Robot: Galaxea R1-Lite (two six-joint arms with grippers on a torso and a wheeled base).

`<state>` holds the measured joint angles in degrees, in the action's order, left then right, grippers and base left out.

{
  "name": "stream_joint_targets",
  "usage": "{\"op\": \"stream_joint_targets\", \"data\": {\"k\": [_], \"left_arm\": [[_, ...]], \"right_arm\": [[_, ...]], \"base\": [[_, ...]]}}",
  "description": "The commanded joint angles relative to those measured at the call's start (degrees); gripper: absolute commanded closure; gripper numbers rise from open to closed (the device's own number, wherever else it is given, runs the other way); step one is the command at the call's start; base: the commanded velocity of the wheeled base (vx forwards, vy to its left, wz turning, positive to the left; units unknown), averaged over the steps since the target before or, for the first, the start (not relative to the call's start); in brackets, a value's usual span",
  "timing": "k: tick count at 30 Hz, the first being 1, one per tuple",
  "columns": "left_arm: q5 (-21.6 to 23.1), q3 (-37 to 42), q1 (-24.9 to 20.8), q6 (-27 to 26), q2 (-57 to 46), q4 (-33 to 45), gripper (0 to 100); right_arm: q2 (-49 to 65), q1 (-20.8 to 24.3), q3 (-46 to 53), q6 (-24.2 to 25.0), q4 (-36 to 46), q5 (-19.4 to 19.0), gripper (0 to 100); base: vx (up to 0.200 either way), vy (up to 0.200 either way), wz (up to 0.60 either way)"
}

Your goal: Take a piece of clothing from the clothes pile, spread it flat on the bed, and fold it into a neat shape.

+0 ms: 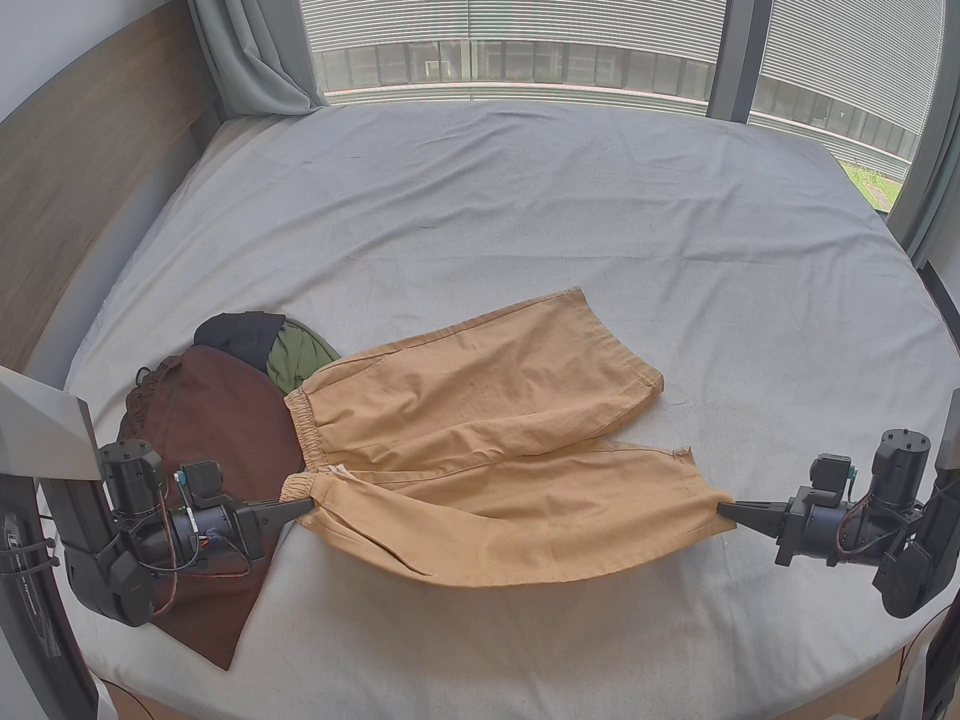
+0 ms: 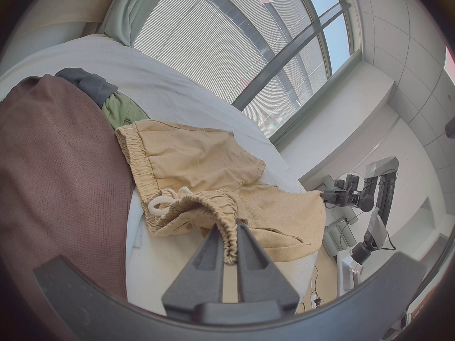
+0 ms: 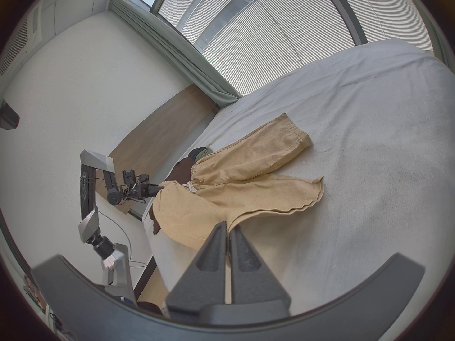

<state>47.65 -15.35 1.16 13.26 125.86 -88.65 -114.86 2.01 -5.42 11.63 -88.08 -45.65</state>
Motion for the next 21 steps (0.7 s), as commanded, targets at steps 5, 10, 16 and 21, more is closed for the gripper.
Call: {"op": "stream_joint_targets", "data": {"k": [5,10,16,21], "left_arm": [[-0.98,-1.35,0.25,0.62,-0.17,-0.03,100],[-0.98,-1.88,0.42,0.62,0.09,-0.03,100],[-1.07,-2.32,0.42,1.59,0.09,-0.03,100],[-1.16,-2.93,0.78,1.77,0.36,-0.03,100]], "right_arm": [[3.06,0.54,1.56,-0.03,0.01,-0.84,100],[4.82,0.8,1.91,-0.03,0.01,-0.84,100],[5.35,0.71,2.44,-0.03,0.01,-0.84,100],[5.61,0.8,2.52,-0.03,0.01,-0.84,100]], "base": [[0.0,0.0,0.0],[0.0,0.0,0.0],[0.0,0.0,0.0],[0.0,0.0,0.0]]}}
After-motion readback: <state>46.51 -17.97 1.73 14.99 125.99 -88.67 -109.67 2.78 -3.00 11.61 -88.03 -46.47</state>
